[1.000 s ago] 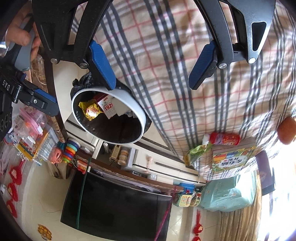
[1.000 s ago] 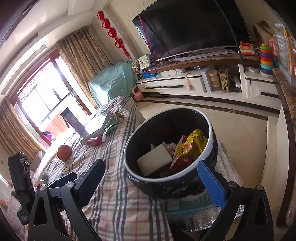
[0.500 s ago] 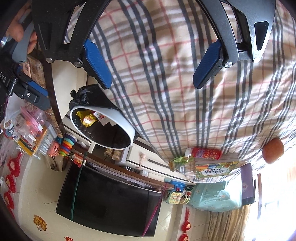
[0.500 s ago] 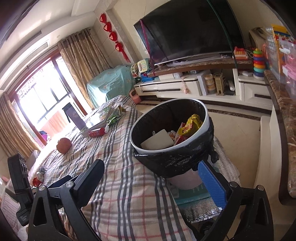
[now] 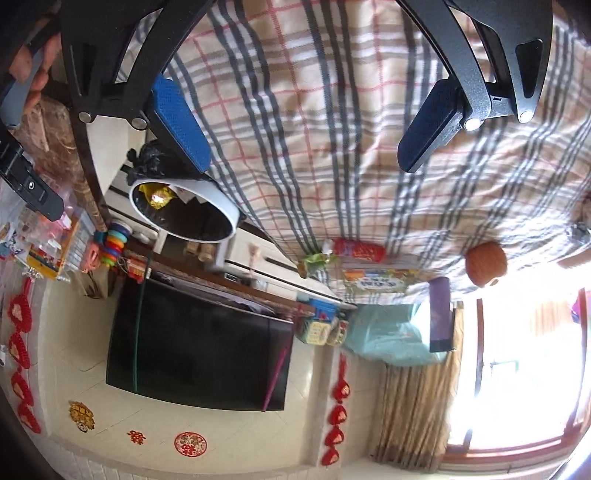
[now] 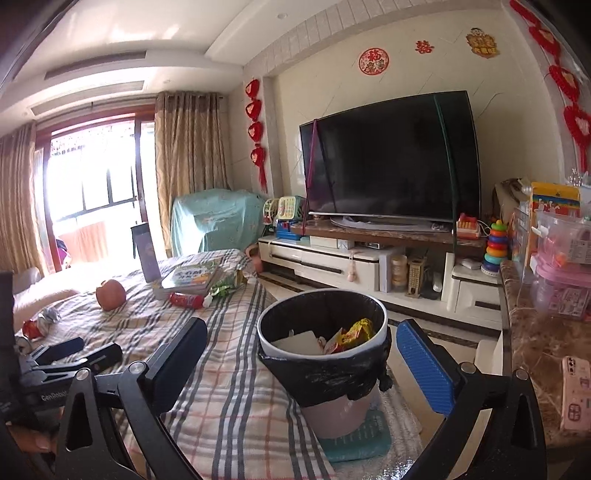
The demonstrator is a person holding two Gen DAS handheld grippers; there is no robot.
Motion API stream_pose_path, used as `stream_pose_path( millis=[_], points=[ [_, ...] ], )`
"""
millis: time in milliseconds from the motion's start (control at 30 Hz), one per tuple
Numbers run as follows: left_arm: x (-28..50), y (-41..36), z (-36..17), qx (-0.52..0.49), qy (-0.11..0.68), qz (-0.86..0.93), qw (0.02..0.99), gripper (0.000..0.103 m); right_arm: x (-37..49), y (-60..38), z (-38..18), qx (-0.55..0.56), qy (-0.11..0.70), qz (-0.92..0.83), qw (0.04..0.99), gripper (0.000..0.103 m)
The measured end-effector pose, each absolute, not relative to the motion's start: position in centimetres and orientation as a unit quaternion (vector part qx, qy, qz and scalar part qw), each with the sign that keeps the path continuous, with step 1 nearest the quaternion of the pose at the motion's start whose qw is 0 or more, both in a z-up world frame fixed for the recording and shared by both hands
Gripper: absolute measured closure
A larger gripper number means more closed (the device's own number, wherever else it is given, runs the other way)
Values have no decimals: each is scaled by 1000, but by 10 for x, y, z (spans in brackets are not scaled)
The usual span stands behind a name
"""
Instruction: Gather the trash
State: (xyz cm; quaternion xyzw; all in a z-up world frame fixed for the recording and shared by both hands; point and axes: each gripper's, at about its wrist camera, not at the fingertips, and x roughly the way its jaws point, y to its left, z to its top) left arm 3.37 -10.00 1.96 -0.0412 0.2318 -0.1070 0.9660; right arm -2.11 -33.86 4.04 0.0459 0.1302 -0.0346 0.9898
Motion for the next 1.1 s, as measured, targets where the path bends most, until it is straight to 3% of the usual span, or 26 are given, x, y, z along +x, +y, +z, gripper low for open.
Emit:
stream_pose_path(
  millis=[367,1100],
  points=[
    [10,-102,12,14,190,-61,980,0,-30,-329,18,31,118,-54,991,0],
    [-1,-102,13,14,180,-55,982,0,-28,-326,8,24,128,-57,990,0]
  ],
)
